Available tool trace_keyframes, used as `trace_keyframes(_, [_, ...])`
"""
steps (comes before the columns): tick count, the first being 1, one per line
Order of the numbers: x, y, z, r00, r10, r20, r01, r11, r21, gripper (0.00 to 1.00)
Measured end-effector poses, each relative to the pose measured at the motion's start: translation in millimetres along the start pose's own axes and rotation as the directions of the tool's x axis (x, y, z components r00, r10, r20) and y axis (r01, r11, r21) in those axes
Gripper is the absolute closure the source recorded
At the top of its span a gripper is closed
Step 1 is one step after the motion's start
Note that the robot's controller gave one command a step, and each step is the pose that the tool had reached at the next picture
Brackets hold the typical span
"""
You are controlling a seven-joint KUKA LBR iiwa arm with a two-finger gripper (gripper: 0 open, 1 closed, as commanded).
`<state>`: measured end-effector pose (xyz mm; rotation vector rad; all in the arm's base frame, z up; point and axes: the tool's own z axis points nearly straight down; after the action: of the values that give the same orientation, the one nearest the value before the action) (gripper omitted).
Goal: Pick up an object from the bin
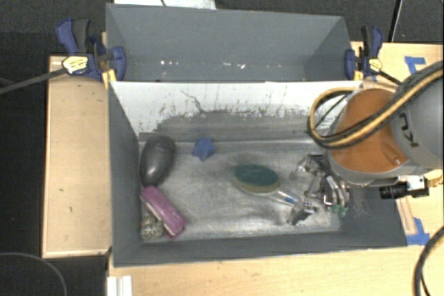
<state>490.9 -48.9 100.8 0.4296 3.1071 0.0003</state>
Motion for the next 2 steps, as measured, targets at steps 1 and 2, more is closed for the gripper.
trace_keyframes(1, [-0.7, 25.1, -17.8, 0.976, 0.219, 0.000, -0.219, 0.976, 0.000, 0.00])
trace_keyframes(2, [-2.6, 36.0, 28.3, 0.912, 0.410, 0.001, -0.410, 0.912, 0.000, 0.00])
